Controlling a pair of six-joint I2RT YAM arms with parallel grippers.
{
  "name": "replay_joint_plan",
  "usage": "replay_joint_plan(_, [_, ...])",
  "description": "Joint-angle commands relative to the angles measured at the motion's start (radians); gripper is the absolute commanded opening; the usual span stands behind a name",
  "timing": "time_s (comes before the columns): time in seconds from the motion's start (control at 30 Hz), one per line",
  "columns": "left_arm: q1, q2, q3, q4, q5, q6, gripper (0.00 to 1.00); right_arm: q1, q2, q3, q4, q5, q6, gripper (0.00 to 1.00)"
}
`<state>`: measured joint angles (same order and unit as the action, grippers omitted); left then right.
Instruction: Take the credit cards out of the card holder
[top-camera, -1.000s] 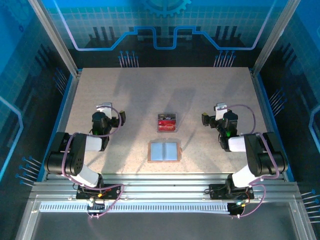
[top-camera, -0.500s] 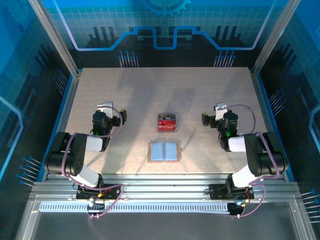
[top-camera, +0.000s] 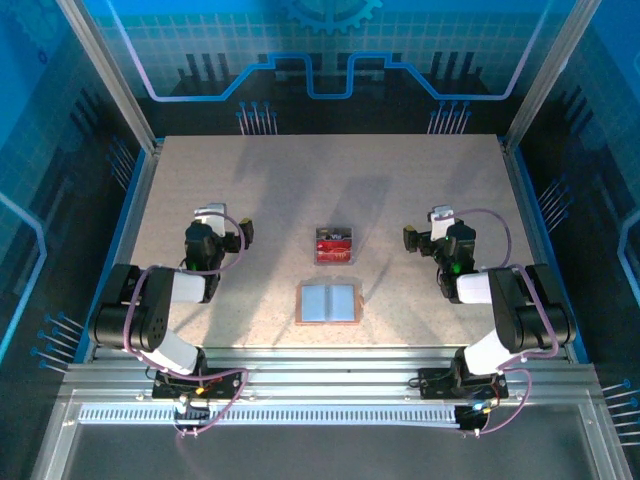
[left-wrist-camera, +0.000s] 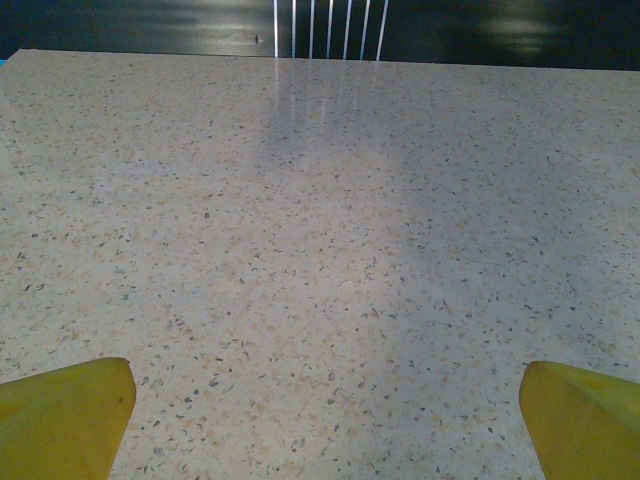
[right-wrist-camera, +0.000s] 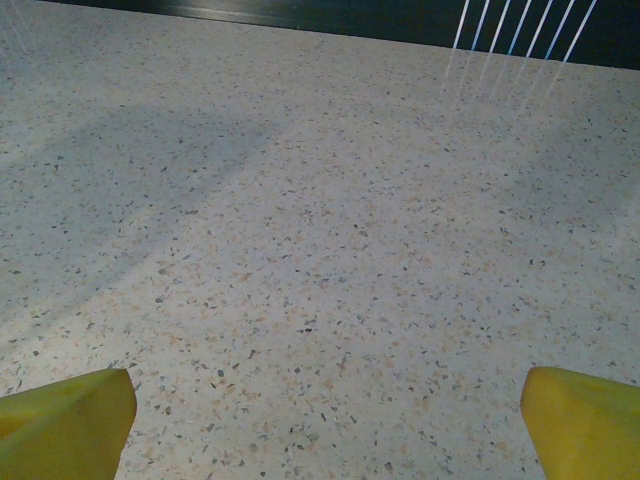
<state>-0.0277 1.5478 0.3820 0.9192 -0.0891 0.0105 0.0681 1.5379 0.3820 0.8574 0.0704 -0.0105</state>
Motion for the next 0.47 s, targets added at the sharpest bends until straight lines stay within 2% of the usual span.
replay_joint_plan(0.0, [-0.003,0.003,-0.012,0.029,0.005,0.022,0.99,-0.002,0.003,0.016,0.034,-0.007,-0.006,1.00])
replay_joint_plan(0.43, [-0.003,0.003,-0.012,0.027,0.006,0.022,0.99,-0.002,0.003,0.007,0.051,0.021,0.007,1.00])
